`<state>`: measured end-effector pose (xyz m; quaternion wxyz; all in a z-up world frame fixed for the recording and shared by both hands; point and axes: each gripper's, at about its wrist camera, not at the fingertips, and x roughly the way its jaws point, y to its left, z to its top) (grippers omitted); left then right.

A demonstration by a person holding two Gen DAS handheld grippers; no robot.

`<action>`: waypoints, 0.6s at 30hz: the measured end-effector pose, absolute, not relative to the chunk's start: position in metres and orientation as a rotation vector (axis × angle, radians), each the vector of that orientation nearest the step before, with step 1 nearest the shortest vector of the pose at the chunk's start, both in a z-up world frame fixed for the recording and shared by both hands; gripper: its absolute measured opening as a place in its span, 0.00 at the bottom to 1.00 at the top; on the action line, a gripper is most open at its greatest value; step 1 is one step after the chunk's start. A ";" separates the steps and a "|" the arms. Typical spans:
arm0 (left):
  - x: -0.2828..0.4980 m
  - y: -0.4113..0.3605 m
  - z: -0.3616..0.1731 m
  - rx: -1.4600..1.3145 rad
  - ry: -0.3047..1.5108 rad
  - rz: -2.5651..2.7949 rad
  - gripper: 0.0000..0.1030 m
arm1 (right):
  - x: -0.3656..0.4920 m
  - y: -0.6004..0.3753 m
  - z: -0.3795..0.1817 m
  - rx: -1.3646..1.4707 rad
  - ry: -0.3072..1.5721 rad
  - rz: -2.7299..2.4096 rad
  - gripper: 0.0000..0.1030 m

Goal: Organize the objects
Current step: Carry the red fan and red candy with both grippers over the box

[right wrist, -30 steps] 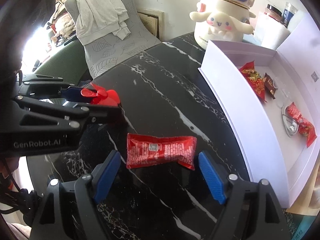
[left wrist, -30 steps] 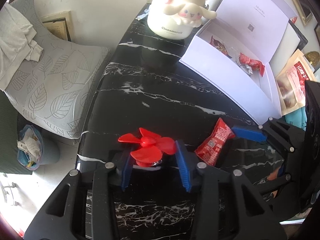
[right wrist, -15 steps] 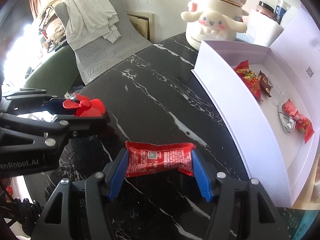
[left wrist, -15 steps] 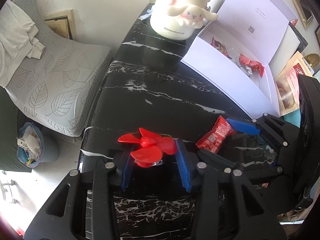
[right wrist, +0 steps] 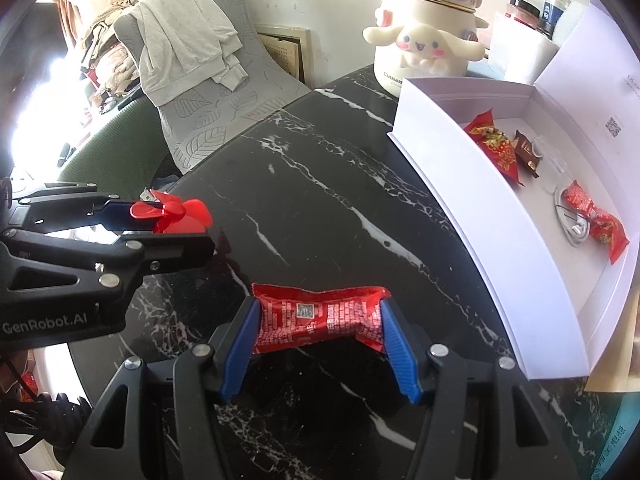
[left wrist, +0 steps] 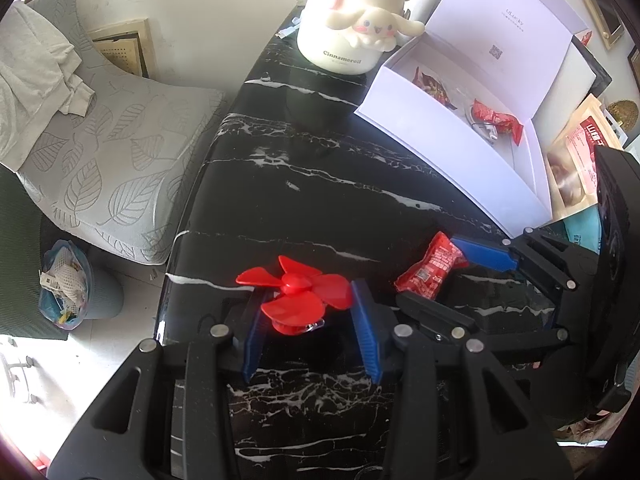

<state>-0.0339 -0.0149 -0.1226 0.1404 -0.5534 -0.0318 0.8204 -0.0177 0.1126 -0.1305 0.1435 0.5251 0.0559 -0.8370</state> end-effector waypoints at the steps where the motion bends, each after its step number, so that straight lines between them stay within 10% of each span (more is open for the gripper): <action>1: -0.033 -0.015 -0.121 -1.600 -0.088 2.372 0.37 | -0.016 0.112 -0.129 1.513 0.164 -2.412 0.59; 18: -0.024 0.000 -0.073 -1.562 0.001 2.350 0.37 | 0.011 0.133 -0.065 1.482 0.067 -2.509 0.59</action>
